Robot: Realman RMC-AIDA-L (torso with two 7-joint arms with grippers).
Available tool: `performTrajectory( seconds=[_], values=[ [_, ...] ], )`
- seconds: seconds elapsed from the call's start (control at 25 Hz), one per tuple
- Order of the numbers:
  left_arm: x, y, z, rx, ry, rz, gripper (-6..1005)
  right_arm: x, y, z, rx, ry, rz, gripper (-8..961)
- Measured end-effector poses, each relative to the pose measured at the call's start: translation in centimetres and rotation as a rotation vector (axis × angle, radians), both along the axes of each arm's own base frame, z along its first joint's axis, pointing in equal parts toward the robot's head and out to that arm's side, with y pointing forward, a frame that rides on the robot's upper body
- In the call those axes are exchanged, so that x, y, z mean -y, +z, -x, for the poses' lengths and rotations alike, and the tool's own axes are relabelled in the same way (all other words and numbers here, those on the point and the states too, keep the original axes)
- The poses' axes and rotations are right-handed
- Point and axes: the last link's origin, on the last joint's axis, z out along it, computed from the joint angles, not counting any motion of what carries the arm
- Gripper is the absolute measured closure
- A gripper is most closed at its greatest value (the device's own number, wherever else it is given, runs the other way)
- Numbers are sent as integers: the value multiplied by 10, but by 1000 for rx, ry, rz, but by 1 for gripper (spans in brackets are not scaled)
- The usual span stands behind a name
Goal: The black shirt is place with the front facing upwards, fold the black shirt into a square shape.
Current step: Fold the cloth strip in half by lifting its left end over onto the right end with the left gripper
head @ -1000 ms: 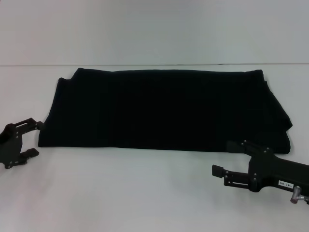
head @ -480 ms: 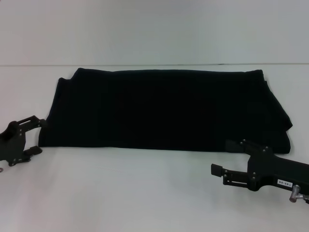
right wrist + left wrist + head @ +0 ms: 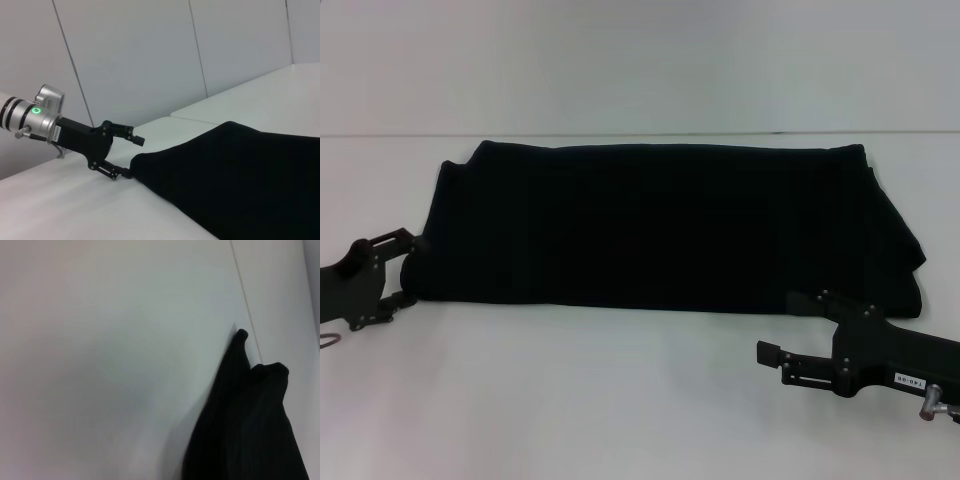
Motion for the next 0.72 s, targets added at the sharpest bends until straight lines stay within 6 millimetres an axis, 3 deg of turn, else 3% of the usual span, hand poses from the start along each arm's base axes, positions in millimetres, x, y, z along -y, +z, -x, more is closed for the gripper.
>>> performTrajectory(
  seconds=[0.72],
  values=[
    [-18, -8, -16, -36, -58, -22, 261, 1, -2, 3, -11, 5, 6, 7]
  ],
)
